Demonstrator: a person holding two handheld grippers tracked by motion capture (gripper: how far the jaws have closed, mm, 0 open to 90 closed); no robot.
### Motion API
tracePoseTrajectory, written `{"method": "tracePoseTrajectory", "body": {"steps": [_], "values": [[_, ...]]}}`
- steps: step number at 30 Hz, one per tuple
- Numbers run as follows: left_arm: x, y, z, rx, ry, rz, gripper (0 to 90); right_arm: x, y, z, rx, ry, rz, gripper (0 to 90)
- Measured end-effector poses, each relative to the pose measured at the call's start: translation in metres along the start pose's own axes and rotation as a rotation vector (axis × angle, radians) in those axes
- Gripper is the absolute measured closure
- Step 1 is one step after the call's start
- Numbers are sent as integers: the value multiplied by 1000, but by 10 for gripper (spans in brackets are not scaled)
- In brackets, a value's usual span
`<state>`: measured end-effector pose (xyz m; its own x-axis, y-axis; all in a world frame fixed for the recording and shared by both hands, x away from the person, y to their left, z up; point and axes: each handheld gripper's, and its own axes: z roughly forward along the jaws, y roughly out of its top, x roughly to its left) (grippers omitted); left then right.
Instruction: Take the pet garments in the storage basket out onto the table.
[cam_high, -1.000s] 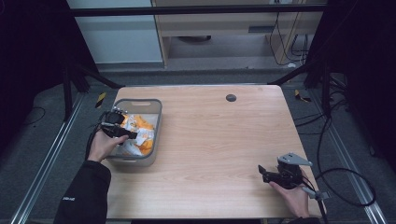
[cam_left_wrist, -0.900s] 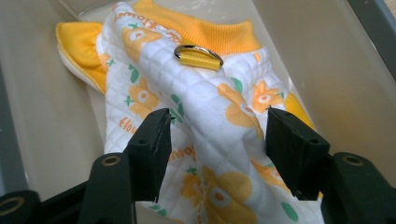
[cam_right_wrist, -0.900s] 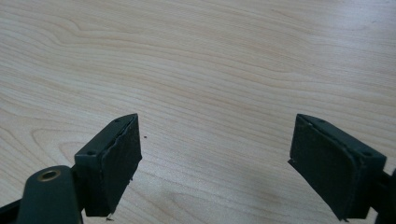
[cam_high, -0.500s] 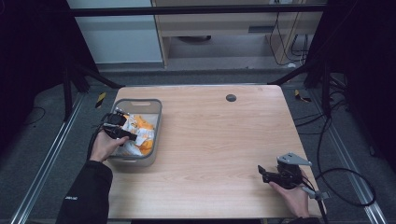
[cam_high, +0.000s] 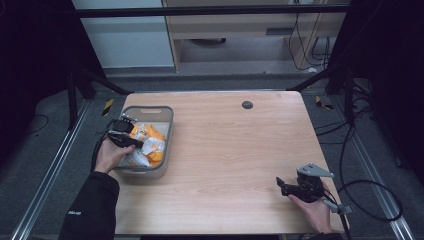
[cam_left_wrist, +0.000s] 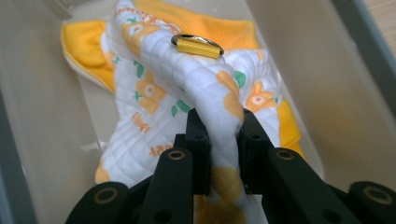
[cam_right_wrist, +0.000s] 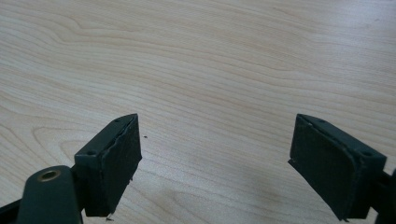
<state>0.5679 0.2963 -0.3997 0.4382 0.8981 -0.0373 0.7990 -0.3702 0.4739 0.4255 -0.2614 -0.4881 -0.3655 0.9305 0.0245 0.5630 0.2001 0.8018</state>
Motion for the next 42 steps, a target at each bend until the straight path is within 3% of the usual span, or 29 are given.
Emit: {"method": "tracePoseTrajectory", "body": {"steps": [13,30,42], "values": [[-8,11,-38,-77,0,38,785,0,0,0,-2,1,0,162],[-17,14,-77,-146,34,83,786,1,1,-1,-3,2,4,162],[-30,16,-99,-173,26,138,786,1,1,-1,-6,-2,-1,162]]}}
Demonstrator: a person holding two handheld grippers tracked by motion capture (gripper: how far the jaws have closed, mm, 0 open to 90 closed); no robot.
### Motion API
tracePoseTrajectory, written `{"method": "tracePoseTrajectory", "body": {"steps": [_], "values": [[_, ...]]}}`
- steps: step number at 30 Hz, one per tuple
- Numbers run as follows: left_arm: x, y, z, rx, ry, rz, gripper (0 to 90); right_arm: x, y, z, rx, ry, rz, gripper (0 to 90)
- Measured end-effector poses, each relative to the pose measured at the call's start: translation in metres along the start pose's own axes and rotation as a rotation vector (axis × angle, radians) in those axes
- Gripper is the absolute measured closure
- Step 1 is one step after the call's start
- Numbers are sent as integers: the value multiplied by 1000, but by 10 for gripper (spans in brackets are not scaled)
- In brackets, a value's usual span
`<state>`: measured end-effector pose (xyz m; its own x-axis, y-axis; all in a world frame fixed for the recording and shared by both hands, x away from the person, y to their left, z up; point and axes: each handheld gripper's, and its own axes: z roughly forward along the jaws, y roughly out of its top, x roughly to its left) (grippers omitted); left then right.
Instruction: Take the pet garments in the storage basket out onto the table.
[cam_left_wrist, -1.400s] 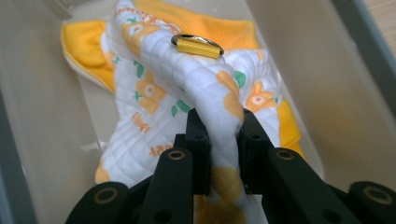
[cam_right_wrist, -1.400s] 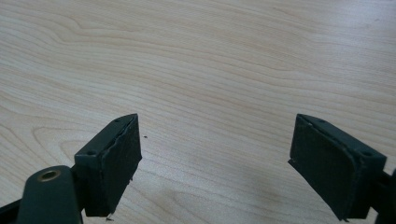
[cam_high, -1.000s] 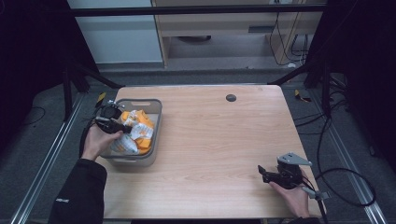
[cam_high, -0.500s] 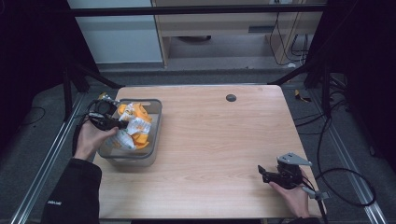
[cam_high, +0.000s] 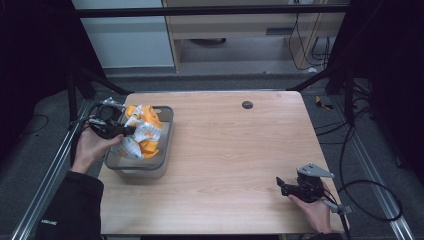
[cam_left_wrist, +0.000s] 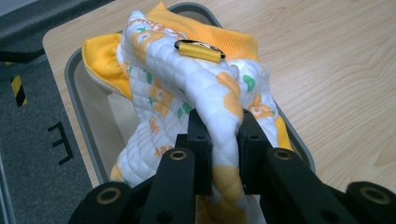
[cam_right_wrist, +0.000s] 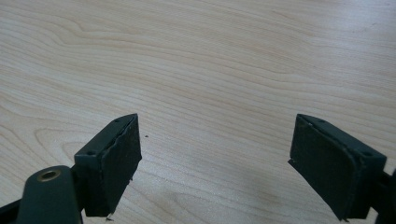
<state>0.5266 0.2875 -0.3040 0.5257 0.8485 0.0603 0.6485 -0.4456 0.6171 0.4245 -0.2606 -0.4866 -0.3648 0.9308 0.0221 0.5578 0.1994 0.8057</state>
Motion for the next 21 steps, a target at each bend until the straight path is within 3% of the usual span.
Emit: {"method": "tracePoseTrajectory", "body": {"steps": [21], "values": [[-42,13,-30,-52,-61,129,786,-1,0,-1,-7,-1,8,162]]}}
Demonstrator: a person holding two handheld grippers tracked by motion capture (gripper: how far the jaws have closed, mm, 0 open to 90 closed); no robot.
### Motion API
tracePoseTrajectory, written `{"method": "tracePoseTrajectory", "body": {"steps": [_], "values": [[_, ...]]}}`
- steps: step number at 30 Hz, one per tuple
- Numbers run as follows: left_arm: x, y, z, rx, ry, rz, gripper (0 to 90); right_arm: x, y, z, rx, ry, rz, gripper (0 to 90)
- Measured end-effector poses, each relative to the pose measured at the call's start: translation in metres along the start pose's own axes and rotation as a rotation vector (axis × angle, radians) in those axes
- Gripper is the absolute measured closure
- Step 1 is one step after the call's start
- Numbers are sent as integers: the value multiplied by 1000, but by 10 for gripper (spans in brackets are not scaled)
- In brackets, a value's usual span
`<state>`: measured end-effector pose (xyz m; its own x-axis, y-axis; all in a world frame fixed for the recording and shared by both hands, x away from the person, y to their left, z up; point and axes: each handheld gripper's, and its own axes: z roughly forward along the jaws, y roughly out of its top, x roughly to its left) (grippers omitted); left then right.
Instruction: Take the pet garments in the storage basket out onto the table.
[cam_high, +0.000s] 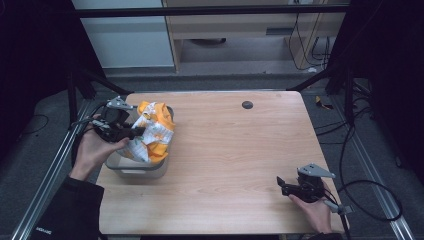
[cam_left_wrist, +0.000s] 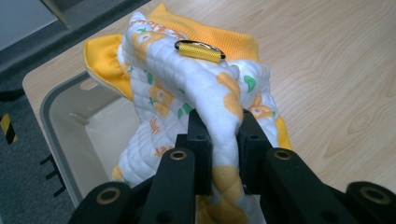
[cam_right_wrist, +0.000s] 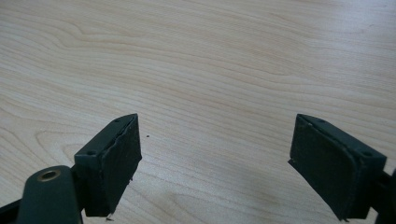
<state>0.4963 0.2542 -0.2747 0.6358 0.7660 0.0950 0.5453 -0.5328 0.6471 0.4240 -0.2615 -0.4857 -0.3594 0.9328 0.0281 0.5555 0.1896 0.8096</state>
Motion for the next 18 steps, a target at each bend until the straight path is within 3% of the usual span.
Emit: {"method": "tracePoseTrajectory", "body": {"steps": [18], "values": [[-40,14,16,-1,-78,82,786,-1,0,-1,-12,-5,0,159]]}}
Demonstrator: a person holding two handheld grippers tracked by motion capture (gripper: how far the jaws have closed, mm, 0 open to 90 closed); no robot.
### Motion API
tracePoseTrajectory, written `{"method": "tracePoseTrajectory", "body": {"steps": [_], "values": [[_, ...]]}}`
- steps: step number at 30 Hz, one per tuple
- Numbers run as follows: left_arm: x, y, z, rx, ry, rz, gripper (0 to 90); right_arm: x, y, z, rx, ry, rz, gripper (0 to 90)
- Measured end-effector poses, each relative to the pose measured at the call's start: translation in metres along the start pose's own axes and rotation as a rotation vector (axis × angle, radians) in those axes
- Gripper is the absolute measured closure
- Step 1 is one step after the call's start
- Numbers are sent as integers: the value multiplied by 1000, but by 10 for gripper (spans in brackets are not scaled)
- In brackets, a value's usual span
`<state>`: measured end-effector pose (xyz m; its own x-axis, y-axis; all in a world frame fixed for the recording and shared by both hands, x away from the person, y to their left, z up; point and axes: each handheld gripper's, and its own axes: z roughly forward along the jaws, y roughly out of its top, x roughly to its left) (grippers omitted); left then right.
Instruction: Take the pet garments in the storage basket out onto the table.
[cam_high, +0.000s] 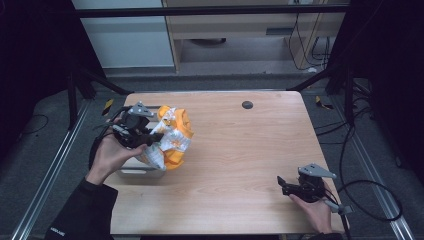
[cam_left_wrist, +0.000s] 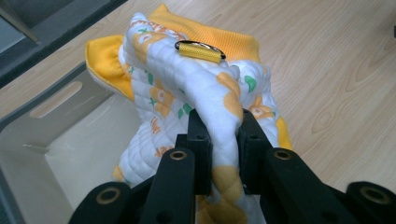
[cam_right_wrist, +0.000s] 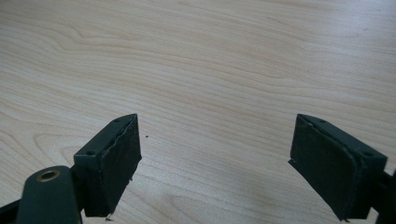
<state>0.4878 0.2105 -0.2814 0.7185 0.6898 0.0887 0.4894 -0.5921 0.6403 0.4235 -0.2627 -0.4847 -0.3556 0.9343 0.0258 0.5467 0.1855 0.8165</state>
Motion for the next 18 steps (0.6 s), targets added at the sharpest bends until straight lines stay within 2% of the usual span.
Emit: {"method": "tracePoseTrajectory", "body": {"steps": [3,18], "values": [[-5,2,5,-12,-13,-2,786,0,0,0,0,-1,-1,159],[-23,10,31,22,-61,44,786,0,0,0,-5,-2,-7,159]]}}
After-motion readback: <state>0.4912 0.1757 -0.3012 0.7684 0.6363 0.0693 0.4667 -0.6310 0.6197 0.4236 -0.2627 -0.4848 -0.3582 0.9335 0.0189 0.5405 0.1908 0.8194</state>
